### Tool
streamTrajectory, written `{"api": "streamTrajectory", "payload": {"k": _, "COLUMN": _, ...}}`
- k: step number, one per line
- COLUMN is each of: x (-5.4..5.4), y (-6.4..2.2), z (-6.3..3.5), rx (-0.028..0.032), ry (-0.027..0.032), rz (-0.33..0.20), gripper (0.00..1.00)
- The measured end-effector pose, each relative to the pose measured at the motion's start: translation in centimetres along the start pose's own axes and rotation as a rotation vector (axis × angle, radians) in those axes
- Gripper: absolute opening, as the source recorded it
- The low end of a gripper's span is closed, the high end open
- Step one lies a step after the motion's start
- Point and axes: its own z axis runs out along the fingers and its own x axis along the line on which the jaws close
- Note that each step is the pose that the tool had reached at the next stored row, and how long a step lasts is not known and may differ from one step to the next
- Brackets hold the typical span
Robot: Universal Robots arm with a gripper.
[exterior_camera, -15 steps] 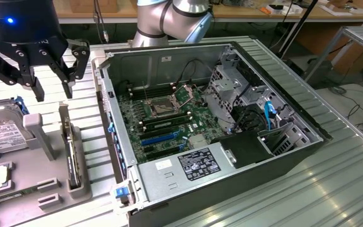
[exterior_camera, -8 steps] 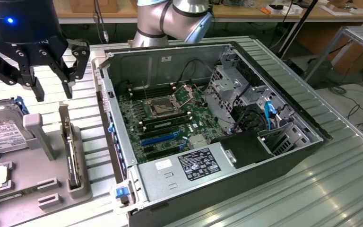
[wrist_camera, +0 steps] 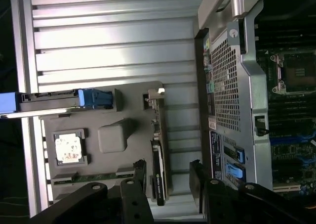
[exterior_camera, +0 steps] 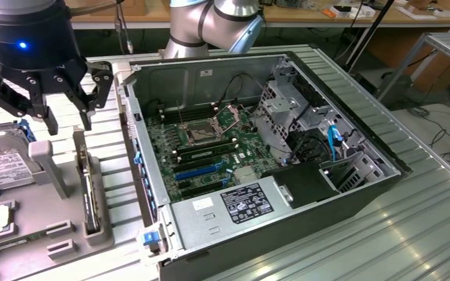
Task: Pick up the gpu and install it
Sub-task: 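Pick up the gpu and move the gpu toward the slot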
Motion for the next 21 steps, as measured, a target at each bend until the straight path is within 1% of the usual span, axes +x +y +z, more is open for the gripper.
{"api": "streamTrajectory", "payload": {"k": 8, "x": 0.0, "y": -0.05, "z": 1.24, "rx": -0.0030, "ry": 0.0069, "rz": -0.158, "gripper": 0.48}}
{"api": "streamTrajectory", "payload": {"k": 9, "x": 0.0, "y": -0.06, "z": 1.45, "rx": -0.0035, "ry": 0.0082, "rz": -0.187, "gripper": 0.48}}
{"api": "streamTrajectory", "payload": {"k": 10, "x": 0.0, "y": -0.07, "z": 1.58, "rx": -0.0035, "ry": 0.0095, "rz": -0.204, "gripper": 0.48}}
{"api": "streamTrajectory", "payload": {"k": 12, "x": 0.0, "y": -0.08, "z": 1.80, "rx": 0.0006, "ry": 0.0095, "rz": -0.196, "gripper": 0.48}}
{"api": "streamTrajectory", "payload": {"k": 13, "x": 0.0, "y": -0.09, "z": 1.92, "rx": 0.0011, "ry": 0.0093, "rz": -0.189, "gripper": 0.48}}
{"api": "streamTrajectory", "payload": {"k": 15, "x": 0.0, "y": -0.12, "z": 2.48, "rx": 0.0022, "ry": 0.0084, "rz": -0.165, "gripper": 0.48}}
{"api": "streamTrajectory", "payload": {"k": 19, "x": 0.0, "y": -0.40, "z": 3.29, "rx": 0.0028, "ry": 0.0078, "rz": -0.151, "gripper": 0.48}}
{"api": "streamTrajectory", "payload": {"k": 21, "x": 0.0, "y": -0.71, "z": 3.71, "rx": 0.0032, "ry": 0.0079, "rz": -0.147, "gripper": 0.48}}
